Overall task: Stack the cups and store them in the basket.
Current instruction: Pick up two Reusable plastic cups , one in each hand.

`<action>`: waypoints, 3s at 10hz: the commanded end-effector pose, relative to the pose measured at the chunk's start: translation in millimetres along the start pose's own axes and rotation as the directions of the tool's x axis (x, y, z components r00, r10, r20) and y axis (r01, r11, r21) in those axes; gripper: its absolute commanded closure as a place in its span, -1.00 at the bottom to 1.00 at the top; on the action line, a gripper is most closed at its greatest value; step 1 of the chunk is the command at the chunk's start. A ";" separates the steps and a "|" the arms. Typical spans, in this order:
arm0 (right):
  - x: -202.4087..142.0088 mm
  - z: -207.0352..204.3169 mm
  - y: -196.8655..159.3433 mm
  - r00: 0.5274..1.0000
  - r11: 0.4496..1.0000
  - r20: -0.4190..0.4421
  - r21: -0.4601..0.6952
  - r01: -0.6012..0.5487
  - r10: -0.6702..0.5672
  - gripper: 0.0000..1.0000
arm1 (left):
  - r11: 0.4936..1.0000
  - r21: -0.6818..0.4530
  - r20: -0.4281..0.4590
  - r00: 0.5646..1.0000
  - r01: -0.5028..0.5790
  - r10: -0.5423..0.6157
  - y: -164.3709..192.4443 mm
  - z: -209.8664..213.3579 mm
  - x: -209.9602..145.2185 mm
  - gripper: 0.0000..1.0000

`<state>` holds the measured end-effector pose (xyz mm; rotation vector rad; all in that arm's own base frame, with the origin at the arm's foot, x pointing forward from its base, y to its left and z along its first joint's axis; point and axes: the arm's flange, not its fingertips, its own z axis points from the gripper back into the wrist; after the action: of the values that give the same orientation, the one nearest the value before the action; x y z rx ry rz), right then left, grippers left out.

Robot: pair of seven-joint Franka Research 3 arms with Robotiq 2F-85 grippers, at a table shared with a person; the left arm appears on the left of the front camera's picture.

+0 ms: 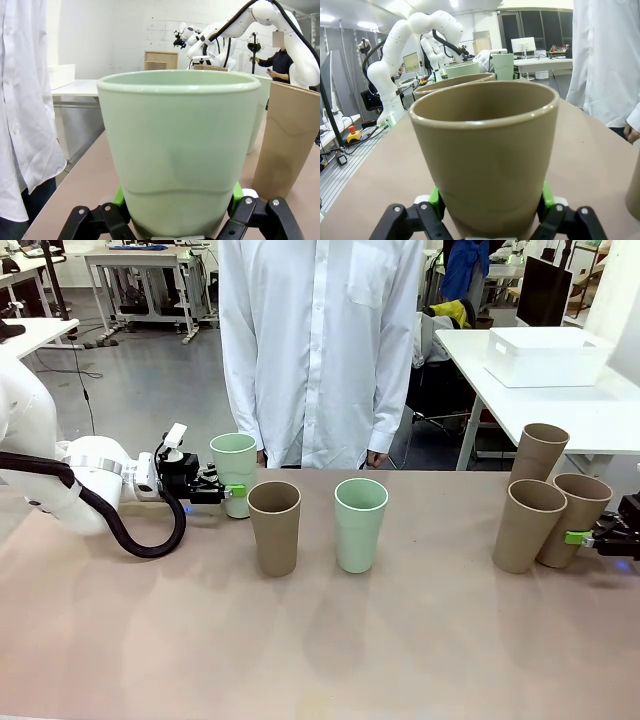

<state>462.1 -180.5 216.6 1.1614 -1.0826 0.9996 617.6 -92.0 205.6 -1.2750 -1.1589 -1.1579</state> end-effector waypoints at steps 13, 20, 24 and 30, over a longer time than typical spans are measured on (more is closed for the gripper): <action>201.7 -9.3 135.1 0.997 0.930 0.026 -0.364 -0.056 0.071 -0.72 | 0.998 0.056 -0.001 1.000 0.009 -0.009 -102.0 73.3 183.4 -0.69; 190.5 -40.2 171.2 0.999 0.954 0.024 -0.298 -0.039 0.048 -0.72 | 0.994 0.106 -0.028 0.999 0.023 -0.020 -146.8 78.3 188.8 -0.69; 182.0 -72.7 190.3 0.999 0.961 0.041 -0.275 -0.011 0.023 -0.72 | 0.995 0.092 -0.001 1.000 0.030 -0.030 -172.2 73.2 181.4 -0.69; 142.3 -169.4 265.8 1.000 0.981 0.005 -0.191 -0.015 0.016 -0.72 | 0.991 0.086 0.048 0.993 0.100 -0.105 -271.1 77.6 169.2 -0.69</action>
<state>356.5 -37.9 432.1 1.0118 -1.1487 0.9196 375.0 -4.7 392.1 -1.1946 -1.3055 -1.1185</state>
